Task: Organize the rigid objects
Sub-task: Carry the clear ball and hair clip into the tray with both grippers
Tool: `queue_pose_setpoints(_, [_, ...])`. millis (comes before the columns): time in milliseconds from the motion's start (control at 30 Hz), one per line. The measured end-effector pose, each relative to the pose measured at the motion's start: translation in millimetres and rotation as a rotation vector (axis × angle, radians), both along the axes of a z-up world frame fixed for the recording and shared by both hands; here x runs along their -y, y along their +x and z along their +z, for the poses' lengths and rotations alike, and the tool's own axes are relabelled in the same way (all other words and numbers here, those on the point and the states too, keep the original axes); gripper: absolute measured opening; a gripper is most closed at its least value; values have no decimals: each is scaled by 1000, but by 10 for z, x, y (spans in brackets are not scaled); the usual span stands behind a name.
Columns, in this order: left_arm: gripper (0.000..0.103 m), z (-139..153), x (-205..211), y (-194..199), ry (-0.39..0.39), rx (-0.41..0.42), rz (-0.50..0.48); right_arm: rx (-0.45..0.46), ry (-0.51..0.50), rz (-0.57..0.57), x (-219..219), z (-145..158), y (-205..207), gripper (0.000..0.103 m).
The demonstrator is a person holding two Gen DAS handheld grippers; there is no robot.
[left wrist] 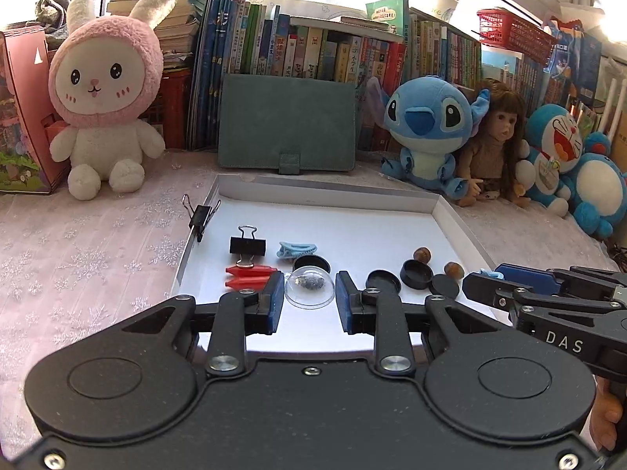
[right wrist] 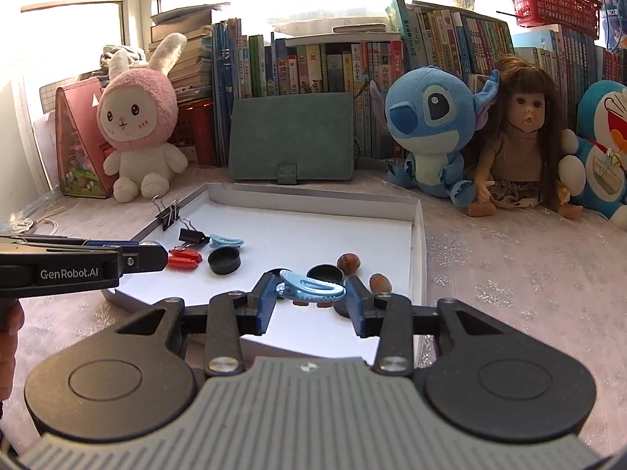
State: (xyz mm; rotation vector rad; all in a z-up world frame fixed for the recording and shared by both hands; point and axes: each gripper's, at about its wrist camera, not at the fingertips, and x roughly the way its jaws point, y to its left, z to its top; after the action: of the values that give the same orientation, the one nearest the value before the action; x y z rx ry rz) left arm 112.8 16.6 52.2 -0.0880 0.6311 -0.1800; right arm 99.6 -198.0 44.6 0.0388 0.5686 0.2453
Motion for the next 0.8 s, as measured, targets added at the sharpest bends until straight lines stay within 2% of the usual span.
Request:
queue_pose_setpoints(133, [26,-18,-17,322,-37,-36,-4,-33,40,-35,26,26,281,44])
queue_pose_setpoints(200, [26,-50,57,468,21,-23,-28,-52,45,-39,9,19,423,44])
queue_pose_setpoints(267, [27,-101,120,628,72,-43,-31,-67,45,-43,-15,2,556,44])
queue_pose_setpoints(400, [27,-194,142,897,85,-78,5,-104,75,-60,-32,-52,803,44])
queue_pose_setpoints(567, [27,-293,155,1107,84,-114,32,-123,84,-47,-108,-130,958,44])
queue_pose_setpoints(800, [27,-313,202,1222,82,-116,46,-145,66,-47,-195,-219,1071,44])
